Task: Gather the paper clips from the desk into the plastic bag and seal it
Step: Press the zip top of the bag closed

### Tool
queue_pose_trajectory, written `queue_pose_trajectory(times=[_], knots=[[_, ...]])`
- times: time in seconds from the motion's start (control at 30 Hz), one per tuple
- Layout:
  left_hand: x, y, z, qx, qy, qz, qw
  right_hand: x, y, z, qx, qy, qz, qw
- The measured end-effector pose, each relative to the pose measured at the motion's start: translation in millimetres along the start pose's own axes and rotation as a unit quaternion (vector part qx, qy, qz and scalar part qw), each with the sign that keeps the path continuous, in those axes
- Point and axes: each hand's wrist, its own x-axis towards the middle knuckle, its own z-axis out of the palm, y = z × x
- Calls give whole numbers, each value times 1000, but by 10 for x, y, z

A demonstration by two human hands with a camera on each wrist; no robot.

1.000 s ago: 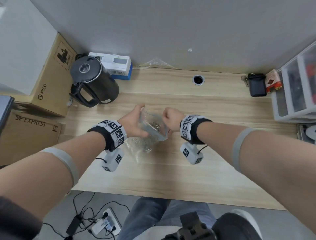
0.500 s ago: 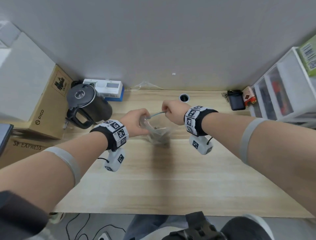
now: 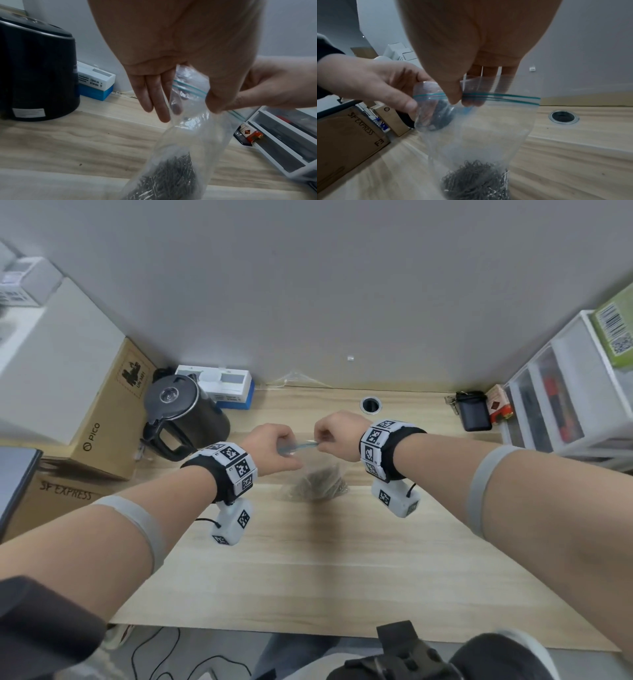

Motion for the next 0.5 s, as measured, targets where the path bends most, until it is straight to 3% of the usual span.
queue_pose_trajectory(times=[0.2, 0.5], knots=[[-54, 19, -251, -65, 3, 4, 998, -49, -1, -172, -20, -20, 6, 1000], [-45, 246, -213, -32, 31, 44, 998, -62, -73, -213, 26, 0, -19, 999]])
